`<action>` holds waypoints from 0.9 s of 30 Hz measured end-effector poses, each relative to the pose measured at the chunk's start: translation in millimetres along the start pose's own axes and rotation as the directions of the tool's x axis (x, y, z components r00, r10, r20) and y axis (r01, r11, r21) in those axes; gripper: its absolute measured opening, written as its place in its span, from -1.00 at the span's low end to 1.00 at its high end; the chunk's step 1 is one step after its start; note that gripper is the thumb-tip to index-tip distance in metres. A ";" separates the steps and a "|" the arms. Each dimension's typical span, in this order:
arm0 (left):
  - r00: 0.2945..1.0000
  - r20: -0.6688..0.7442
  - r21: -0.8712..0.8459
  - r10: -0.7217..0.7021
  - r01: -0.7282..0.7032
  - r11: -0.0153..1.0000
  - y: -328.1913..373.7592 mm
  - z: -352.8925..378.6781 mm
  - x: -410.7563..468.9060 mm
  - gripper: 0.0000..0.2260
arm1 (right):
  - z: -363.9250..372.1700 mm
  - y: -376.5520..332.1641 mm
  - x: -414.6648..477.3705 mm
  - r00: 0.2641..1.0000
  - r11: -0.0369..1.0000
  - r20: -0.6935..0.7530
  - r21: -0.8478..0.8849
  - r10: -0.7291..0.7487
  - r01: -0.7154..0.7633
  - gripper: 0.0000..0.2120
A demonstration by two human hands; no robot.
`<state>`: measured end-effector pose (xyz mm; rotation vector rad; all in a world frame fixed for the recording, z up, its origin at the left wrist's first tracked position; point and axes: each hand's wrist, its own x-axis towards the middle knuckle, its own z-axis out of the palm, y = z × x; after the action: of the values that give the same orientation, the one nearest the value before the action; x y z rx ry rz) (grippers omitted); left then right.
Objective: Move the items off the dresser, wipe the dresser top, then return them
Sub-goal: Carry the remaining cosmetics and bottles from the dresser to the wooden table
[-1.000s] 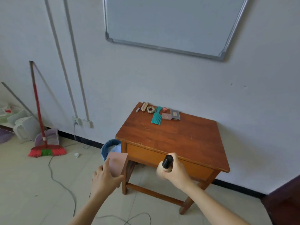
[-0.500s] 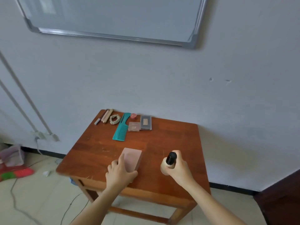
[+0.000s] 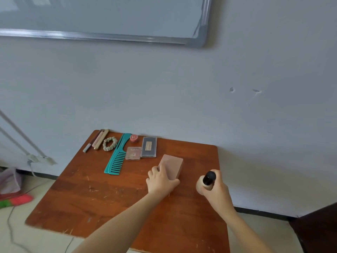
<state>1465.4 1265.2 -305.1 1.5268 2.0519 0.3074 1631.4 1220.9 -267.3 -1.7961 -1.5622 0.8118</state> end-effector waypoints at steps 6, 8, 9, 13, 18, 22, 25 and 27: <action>1.000 -0.010 -0.016 0.004 -0.004 1.000 40.0 2.7 49.2 -0.32 | -16.2 10.2 17.3 0.999 0.999 -0.020 -0.018 0.027 -0.027 -0.74; 0.999 -0.044 -0.023 -0.027 0.026 0.999 44.8 3.1 61.4 -0.32 | -13.4 10.8 26.0 0.999 0.999 -0.024 -0.032 0.029 -0.030 -0.75; 0.998 -0.062 -0.023 -0.031 0.030 0.999 46.0 3.4 65.8 -0.31 | -10.5 10.8 30.9 0.999 0.999 -0.032 -0.036 0.034 -0.035 -0.76; 0.997 -0.072 -0.008 -0.041 0.041 0.999 47.1 5.8 79.6 -0.31 | 6.6 8.0 51.3 0.996 0.997 -0.053 -0.009 0.070 -0.071 -0.78; 0.992 -0.113 -0.025 -0.047 0.045 0.999 41.4 7.9 90.2 -0.28 | 23.1 0.8 74.8 0.999 0.999 -0.048 -0.047 0.020 -0.023 -0.77; 0.986 -0.155 0.019 -0.054 0.058 0.998 35.7 11.8 92.1 -0.30 | 33.7 -7.3 88.4 0.998 0.998 -0.052 -0.059 -0.020 0.017 -0.77; 0.985 -0.165 0.087 -0.044 0.059 0.994 35.0 15.6 93.6 -0.30 | 41.7 -9.5 97.3 0.997 0.999 -0.069 -0.023 -0.029 0.027 -0.79; 0.985 -0.167 0.110 -0.043 0.062 0.992 36.4 15.9 95.2 -0.30 | 44.5 -10.4 102.9 0.997 1.000 -0.070 -0.009 -0.017 0.016 -0.78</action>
<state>1484.9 1363.8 -328.4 1.5575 2.2701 0.3088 1601.9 1326.6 -292.4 -1.7958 -1.5350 0.7278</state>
